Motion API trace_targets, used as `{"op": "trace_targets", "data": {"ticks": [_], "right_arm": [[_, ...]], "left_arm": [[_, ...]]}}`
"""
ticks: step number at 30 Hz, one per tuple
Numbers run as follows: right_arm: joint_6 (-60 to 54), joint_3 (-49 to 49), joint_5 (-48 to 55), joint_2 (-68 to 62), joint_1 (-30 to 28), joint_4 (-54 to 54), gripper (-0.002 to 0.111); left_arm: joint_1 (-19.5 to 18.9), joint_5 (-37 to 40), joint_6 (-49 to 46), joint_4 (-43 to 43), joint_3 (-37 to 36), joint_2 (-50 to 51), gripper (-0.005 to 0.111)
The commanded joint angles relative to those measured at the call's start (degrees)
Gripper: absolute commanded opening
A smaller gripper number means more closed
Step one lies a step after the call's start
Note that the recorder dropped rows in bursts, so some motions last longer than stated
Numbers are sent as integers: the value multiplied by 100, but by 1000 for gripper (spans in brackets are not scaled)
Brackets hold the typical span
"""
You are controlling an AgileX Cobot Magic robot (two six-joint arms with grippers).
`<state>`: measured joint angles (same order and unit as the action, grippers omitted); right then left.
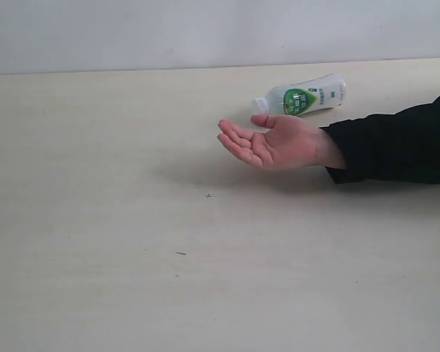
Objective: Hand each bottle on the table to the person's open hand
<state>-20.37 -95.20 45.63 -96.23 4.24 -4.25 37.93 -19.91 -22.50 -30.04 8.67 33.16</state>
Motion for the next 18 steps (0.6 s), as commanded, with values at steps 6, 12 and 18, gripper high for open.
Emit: {"op": "trace_targets", "data": {"ticks": [6, 12, 18], "right_arm": [[-4584, -344, 623, -990, 408, 127, 20], [-5226, -344, -466, -1742, 843, 153, 81], [-5692, -344, -509, -2262, 870, 743, 79]], "left_arm": [[32, -23, -41, -16, -39, -42, 0], [32, -23, -41, -16, -39, -42, 0], [32, -23, -41, -16, -39, -42, 0]]}}
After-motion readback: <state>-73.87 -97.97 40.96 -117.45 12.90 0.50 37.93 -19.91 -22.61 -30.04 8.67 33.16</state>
